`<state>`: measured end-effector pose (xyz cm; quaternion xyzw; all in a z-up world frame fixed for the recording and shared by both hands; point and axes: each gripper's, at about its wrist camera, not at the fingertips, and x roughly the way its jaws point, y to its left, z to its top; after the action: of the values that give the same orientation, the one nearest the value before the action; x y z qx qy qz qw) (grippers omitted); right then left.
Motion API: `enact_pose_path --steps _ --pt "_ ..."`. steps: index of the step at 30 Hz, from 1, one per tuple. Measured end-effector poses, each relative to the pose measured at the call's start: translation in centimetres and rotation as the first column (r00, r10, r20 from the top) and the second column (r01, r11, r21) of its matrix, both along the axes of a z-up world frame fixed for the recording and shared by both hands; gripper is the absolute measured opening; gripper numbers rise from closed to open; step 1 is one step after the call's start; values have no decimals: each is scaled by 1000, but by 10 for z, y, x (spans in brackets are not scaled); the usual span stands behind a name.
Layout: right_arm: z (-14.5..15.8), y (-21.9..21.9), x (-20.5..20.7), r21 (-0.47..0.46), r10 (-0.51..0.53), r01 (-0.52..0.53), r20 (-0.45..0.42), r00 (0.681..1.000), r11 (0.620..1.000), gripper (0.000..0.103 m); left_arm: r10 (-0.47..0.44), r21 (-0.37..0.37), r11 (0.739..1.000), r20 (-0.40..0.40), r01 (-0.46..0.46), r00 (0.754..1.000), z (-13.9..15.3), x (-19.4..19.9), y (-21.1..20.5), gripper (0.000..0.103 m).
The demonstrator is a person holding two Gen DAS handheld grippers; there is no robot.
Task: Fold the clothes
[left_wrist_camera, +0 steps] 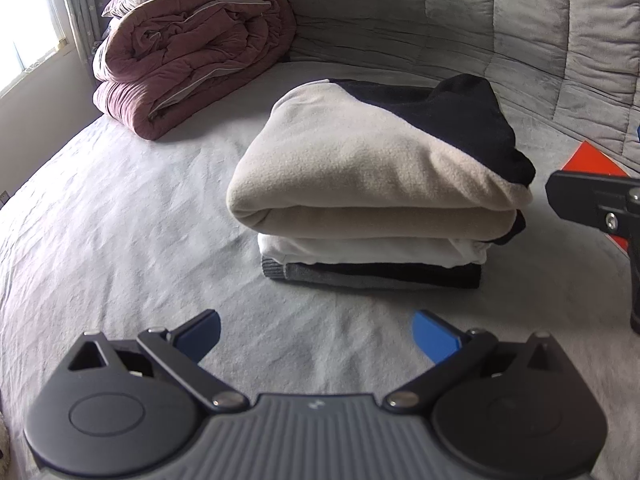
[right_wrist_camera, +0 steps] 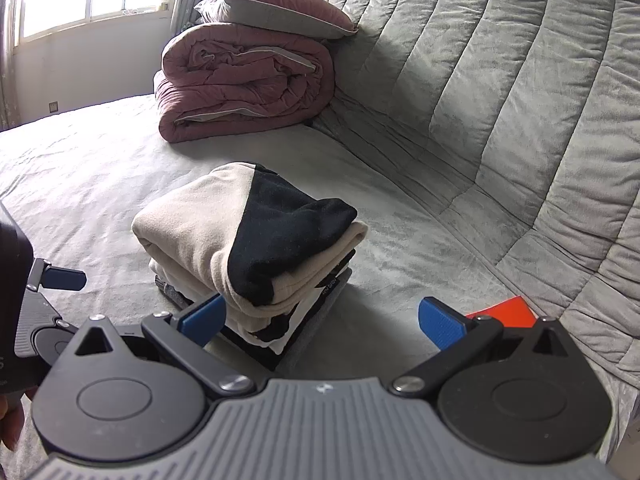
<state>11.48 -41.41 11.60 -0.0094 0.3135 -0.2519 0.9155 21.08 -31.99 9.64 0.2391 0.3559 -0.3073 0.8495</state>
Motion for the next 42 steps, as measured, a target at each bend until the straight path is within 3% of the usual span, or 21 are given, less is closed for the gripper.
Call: enact_pose_path --steps 7,12,19,28,35,42 --pt "24 10 -11 1 31 -31 -5 999 1000 103 11 9 1000 8 -11 1000 33 -20 10 102" --pt "58 23 -33 -6 27 -27 -4 1000 1000 103 24 0 1000 -2 -24 1000 70 -49 32 102" --pt "107 54 -86 22 41 -41 1 999 999 103 59 -34 998 -22 -60 998 124 -113 73 102" --pt "151 97 -170 55 47 -48 30 998 997 103 102 -77 992 -31 -104 994 173 -206 127 102" --pt "177 134 -227 59 92 -96 73 993 994 103 144 -108 984 2 -143 990 203 -266 161 102" --pt "193 158 -263 39 128 -132 102 986 990 103 156 -140 978 10 -153 988 217 -303 182 102"
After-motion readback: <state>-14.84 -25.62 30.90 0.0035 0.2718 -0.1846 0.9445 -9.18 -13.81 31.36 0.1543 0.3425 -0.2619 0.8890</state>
